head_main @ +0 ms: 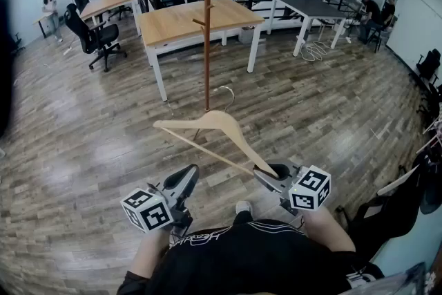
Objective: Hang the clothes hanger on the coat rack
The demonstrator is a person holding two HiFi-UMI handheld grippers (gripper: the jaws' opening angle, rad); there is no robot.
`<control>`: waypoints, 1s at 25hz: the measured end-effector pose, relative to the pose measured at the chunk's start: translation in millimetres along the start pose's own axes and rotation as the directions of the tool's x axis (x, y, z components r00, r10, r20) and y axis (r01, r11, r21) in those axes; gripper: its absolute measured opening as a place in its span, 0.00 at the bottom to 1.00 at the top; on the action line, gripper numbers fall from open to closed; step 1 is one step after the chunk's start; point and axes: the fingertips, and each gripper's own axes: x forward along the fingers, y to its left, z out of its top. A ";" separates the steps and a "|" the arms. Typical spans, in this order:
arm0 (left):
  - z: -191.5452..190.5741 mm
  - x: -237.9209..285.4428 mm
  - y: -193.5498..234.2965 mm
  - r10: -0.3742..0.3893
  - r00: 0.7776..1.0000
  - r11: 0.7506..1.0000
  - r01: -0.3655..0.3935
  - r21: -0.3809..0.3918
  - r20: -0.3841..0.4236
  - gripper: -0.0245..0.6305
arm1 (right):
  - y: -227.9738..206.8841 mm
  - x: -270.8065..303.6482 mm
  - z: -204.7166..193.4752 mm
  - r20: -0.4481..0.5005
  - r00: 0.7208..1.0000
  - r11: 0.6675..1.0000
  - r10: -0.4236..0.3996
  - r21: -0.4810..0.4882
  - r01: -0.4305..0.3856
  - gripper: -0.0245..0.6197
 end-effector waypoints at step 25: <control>28.7 171.1 39.0 0.019 0.997 0.999 -0.017 0.027 -0.069 0.05 | -171.0 -12.3 16.6 0.019 1.000 1.000 0.023 0.019 -0.024 0.14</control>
